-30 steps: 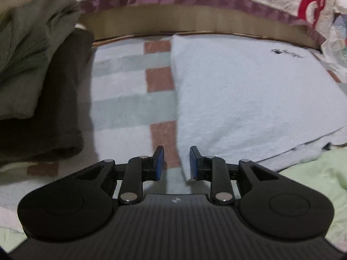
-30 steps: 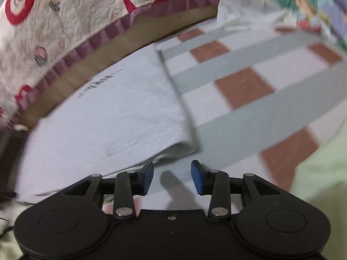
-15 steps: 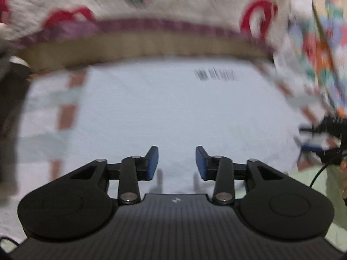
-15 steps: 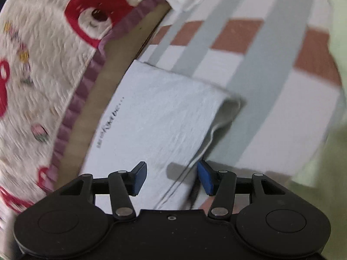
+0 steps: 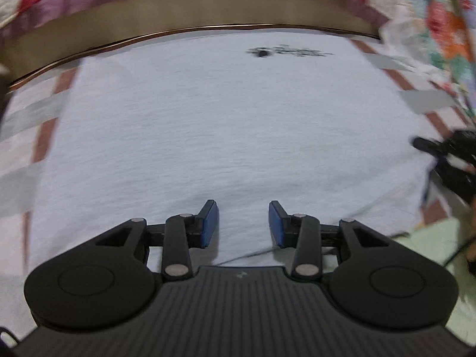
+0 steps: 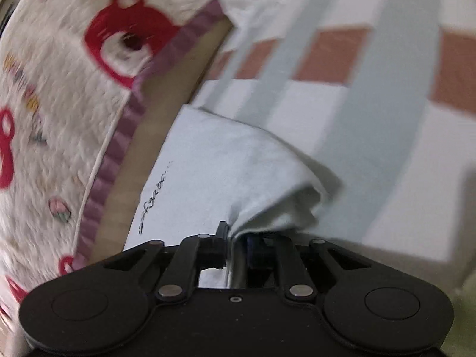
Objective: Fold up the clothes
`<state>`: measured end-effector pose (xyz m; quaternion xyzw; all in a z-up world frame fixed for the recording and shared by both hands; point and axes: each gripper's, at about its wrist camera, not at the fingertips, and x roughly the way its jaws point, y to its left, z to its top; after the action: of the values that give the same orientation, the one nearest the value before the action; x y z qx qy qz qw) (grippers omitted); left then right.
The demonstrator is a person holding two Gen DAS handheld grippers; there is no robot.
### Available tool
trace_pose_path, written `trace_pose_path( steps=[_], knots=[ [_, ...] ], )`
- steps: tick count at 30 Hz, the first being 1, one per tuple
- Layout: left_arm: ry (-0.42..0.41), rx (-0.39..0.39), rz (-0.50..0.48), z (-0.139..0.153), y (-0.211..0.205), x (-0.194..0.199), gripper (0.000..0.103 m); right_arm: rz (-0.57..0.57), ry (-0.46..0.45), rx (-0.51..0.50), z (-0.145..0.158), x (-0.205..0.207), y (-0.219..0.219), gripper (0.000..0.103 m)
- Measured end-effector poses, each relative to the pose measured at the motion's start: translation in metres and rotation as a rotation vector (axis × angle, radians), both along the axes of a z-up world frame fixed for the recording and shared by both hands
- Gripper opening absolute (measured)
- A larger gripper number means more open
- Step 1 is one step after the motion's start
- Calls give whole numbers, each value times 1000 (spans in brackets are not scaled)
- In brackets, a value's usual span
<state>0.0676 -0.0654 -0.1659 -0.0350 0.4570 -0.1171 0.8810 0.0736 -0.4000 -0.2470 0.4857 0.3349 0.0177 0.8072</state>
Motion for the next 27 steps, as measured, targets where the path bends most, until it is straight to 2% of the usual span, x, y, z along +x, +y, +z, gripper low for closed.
trace_pose_path(
  steps=[2,4,5,6,7,8,10,12,13,16,18,19,22,25,27],
  knots=[
    [29,-12,15,-4,3,3,38,1,-12,2,1,-2,3,21],
    [48,-17,20,-6,5,5,39,57,-28,-97,13,4,15,34],
    [46,-13,12,-7,6,4,39,84,-36,-147,19,7,22,32],
    [44,-9,4,-7,6,4,39,108,-46,-198,24,10,27,12],
    [42,-4,-4,-7,7,3,39,128,-61,-240,30,15,31,10],
    [39,0,-12,-8,7,2,39,160,-89,-264,39,19,35,10],
    [36,-19,41,-5,20,4,35,245,-169,-296,63,26,46,9],
    [15,-2,66,0,33,8,35,356,-257,-401,91,33,73,9],
    [13,-19,77,5,44,9,35,415,-307,-456,106,35,93,9],
    [5,-132,112,20,86,3,36,589,-440,-535,143,38,160,9],
    [-5,-170,139,27,117,-9,37,721,-499,-574,157,35,212,9],
    [-6,-165,151,29,130,-17,38,783,-506,-582,157,34,238,9],
    [6,-116,176,22,167,-40,39,942,-446,-589,137,31,314,9],
    [42,-118,185,7,193,-59,39,1041,-259,-696,82,31,368,10],
    [36,-132,188,-2,202,-67,39,1060,-216,-705,65,21,377,16]
  ],
)
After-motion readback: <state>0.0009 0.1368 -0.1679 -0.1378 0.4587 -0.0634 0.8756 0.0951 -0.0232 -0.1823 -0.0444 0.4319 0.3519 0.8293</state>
